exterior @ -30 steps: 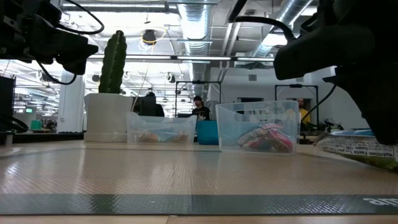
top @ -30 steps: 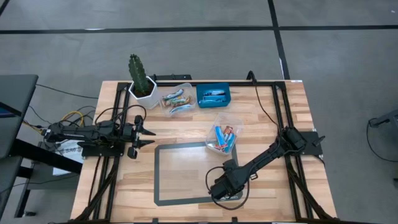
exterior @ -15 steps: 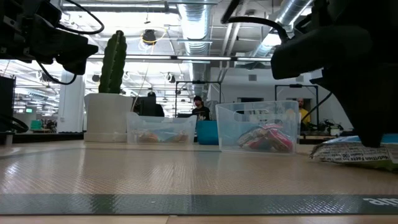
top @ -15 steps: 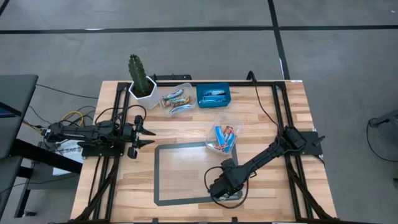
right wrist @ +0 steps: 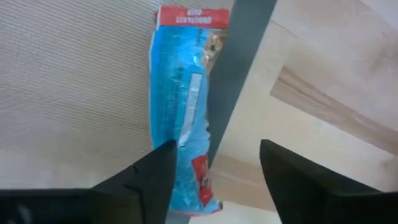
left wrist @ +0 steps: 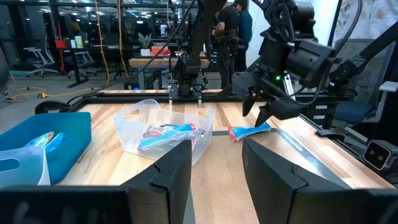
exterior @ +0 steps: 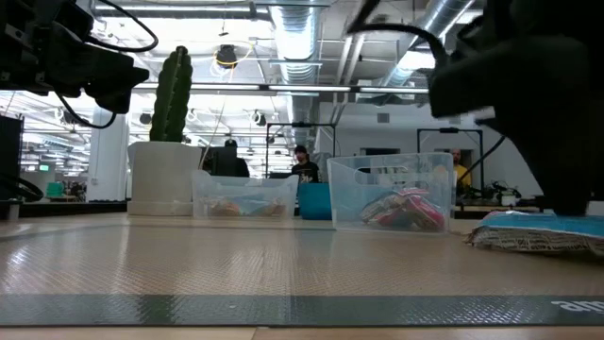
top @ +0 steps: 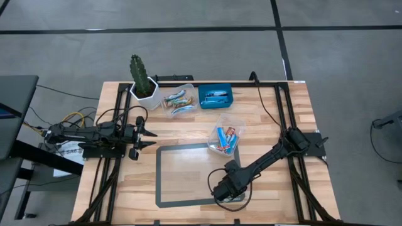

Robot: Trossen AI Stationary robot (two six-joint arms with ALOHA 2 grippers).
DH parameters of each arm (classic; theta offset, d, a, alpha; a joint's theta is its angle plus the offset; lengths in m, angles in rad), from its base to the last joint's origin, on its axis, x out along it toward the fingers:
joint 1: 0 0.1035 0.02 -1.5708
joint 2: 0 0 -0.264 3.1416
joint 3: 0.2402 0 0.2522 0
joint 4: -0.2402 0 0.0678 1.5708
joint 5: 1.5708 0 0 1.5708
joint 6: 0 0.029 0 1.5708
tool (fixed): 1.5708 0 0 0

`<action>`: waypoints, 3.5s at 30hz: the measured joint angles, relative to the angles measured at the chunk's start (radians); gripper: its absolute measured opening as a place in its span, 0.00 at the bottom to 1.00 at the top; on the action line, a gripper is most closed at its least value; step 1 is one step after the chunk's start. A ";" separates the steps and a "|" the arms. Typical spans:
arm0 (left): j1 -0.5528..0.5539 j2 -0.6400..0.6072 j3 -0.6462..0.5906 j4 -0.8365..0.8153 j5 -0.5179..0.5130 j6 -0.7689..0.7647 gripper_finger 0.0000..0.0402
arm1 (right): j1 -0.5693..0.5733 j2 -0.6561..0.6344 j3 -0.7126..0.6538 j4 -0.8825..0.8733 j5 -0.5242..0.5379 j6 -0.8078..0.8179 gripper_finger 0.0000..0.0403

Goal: Pick and place Granola Bars by type
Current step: Put the red granola bar into the bottom transparent bin

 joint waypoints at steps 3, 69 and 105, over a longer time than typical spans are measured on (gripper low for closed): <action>0.000 0.000 0.000 0.000 0.000 0.000 0.34 | 0.000 0.000 -0.026 0.057 -0.007 -0.015 0.60; 0.000 0.000 0.000 0.000 0.000 0.000 0.34 | -0.262 -0.368 -0.104 0.066 0.701 -0.288 0.12; 0.000 0.000 0.000 0.000 0.000 0.000 0.34 | -0.359 -0.355 -0.400 0.409 0.499 -0.397 0.20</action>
